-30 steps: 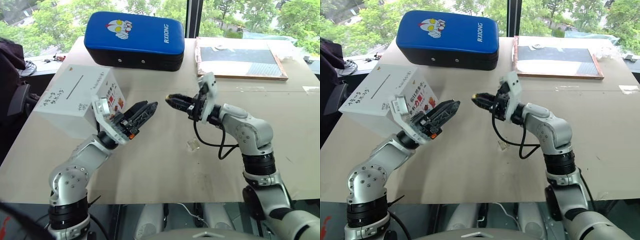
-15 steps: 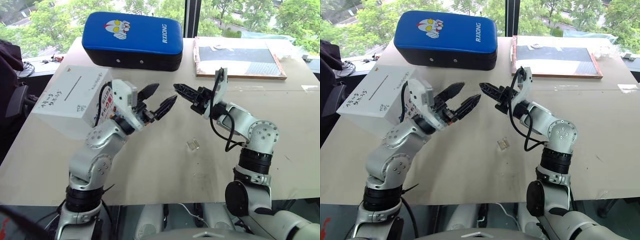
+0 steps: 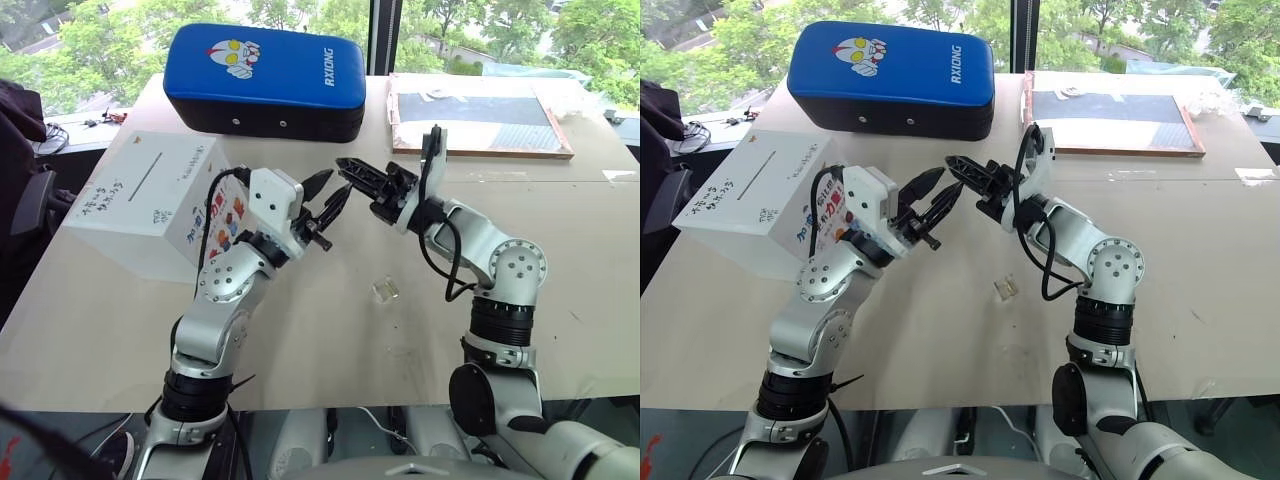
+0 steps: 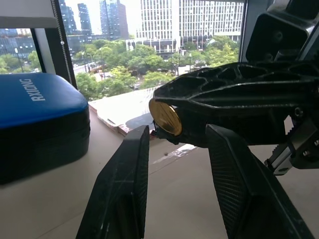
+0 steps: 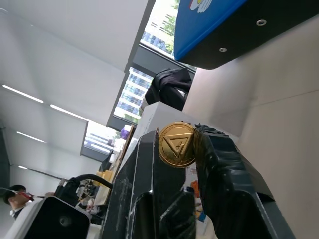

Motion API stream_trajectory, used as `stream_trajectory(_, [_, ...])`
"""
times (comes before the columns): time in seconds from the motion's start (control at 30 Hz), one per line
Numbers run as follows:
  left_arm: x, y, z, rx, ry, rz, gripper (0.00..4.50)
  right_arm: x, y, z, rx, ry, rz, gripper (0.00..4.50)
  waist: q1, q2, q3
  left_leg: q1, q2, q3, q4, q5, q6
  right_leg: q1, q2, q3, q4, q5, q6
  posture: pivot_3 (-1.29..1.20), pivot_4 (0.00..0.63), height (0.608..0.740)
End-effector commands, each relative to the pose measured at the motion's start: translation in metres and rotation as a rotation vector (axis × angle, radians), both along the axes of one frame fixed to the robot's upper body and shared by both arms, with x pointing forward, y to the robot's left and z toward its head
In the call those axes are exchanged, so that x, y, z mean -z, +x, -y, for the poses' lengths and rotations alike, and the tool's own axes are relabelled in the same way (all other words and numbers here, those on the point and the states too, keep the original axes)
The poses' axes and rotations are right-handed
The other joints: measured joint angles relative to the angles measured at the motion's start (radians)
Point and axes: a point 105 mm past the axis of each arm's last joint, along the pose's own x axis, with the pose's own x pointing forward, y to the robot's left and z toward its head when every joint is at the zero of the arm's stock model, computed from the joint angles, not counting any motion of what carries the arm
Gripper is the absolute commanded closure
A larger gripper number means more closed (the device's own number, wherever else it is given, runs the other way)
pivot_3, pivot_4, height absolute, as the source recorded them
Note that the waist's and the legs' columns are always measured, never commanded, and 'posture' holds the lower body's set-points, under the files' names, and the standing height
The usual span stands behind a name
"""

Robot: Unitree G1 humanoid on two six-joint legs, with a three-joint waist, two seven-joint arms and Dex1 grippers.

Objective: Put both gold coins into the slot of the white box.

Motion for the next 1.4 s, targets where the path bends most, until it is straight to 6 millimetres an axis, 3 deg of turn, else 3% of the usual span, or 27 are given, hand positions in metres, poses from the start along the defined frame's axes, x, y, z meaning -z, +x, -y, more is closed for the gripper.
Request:
stream_trajectory(0.03, [-0.006,-0.002,0.003,-0.002,0.007,0.043,2.73,-0.018,-0.014,-0.013,-0.066,0.067,0.047,3.97,0.0,0.0,0.0,0.0,0.0,0.0,0.0,0.0,0.0,0.0,0.0,0.0,0.0,0.0,0.0,0.0,0.15,0.74])
stream_trajectory(0.57, [-0.02,0.005,-0.005,-0.068,-0.077,0.089,2.73,-0.014,-0.012,-0.013,-0.067,0.05,0.037,3.97,0.0,0.0,0.0,0.0,0.0,0.0,0.0,0.0,0.0,0.0,0.0,0.0,0.0,0.0,0.0,0.0,0.15,0.74])
stream_trajectory(0.9, [-0.019,0.004,0.0,-0.049,-0.081,0.083,2.73,-0.011,-0.014,-0.014,-0.079,0.038,0.039,3.97,0.001,0.0,0.0,0.0,0.0,0.0,0.0,0.0,0.0,0.0,0.0,0.0,0.0,0.0,0.0,0.0,0.15,0.74])
stream_trajectory(0.93, [-0.019,0.004,0.0,-0.048,-0.082,0.081,3.16,-0.011,-0.014,-0.014,-0.078,0.039,0.038,3.97,0.001,0.0,0.0,0.0,0.0,0.0,0.0,0.0,0.0,0.0,0.0,0.0,0.0,0.0,0.0,0.0,0.15,0.74])
stream_trajectory(0.97, [-0.018,0.004,0.0,-0.046,-0.086,0.076,3.22,-0.011,-0.014,-0.014,-0.077,0.042,0.036,3.97,0.001,0.0,0.0,0.0,0.0,0.0,0.0,0.0,0.0,0.0,0.0,0.0,0.0,0.0,0.0,0.0,0.15,0.74])
stream_trajectory(1.07, [-0.017,0.003,0.0,-0.042,-0.087,0.071,4.29,-0.012,-0.014,-0.014,-0.074,0.046,0.036,3.97,0.001,0.0,0.0,0.0,0.0,0.0,0.0,0.0,0.0,0.0,0.0,0.0,0.0,0.0,0.0,0.0,0.15,0.74])
stream_trajectory(1.1, [-0.016,0.003,0.001,-0.038,-0.087,0.069,4.43,-0.012,-0.013,-0.014,-0.072,0.048,0.036,3.97,0.0,0.0,0.0,0.0,0.0,0.0,0.0,0.0,0.0,0.0,0.0,0.0,0.0,0.0,0.0,0.0,0.15,0.74])
stream_trajectory(1.4, [-0.017,0.004,-0.001,-0.052,-0.072,0.076,4.43,-0.014,-0.012,-0.013,-0.065,0.043,0.057,3.97,0.001,0.0,0.0,0.0,0.0,0.0,0.0,0.0,0.0,0.0,0.0,0.0,0.0,0.0,0.0,0.0,0.15,0.74])
